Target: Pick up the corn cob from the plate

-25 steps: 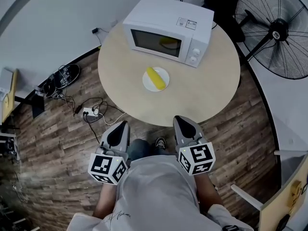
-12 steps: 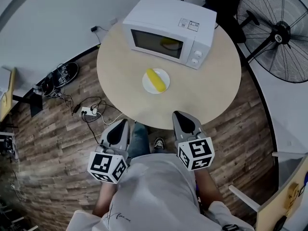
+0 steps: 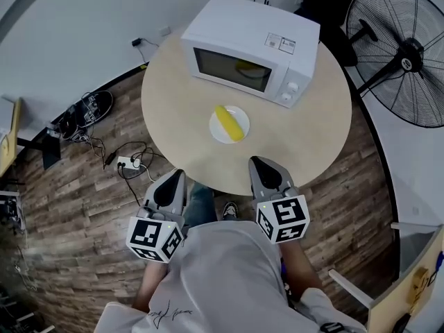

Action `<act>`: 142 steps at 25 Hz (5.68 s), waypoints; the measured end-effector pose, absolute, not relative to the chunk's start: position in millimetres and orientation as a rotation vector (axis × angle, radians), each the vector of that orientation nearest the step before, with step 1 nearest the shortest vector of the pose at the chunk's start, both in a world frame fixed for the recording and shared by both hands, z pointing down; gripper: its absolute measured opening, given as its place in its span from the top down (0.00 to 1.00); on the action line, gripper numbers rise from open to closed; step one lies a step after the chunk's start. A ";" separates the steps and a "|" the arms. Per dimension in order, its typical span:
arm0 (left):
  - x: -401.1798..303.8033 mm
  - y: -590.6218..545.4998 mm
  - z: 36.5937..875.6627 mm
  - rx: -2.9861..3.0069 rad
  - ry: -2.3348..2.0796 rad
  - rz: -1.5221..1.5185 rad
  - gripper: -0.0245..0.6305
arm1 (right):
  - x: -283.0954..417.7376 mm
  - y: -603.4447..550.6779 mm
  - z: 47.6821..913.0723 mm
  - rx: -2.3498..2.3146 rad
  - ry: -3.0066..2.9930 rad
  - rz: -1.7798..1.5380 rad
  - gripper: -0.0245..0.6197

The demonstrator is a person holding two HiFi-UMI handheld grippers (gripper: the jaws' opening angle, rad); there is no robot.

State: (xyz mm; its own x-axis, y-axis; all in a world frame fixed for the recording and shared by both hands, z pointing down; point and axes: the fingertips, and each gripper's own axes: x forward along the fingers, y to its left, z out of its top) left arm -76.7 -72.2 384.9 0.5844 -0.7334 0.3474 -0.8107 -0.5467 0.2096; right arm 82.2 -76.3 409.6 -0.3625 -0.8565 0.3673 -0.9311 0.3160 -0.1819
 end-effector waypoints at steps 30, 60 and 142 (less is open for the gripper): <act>-87.3 -121.5 393.5 2.414 -1.166 0.269 0.98 | 65.0 -169.9 438.5 1.534 -2.319 0.554 0.86; -100.8 -134.7 408.8 2.359 -1.148 0.299 0.98 | 60.9 -222.2 529.0 1.439 -2.157 0.664 0.73; -127.8 -144.2 423.1 2.308 -1.171 0.334 0.98 | 47.4 -269.1 665.5 1.258 -1.803 0.850 0.55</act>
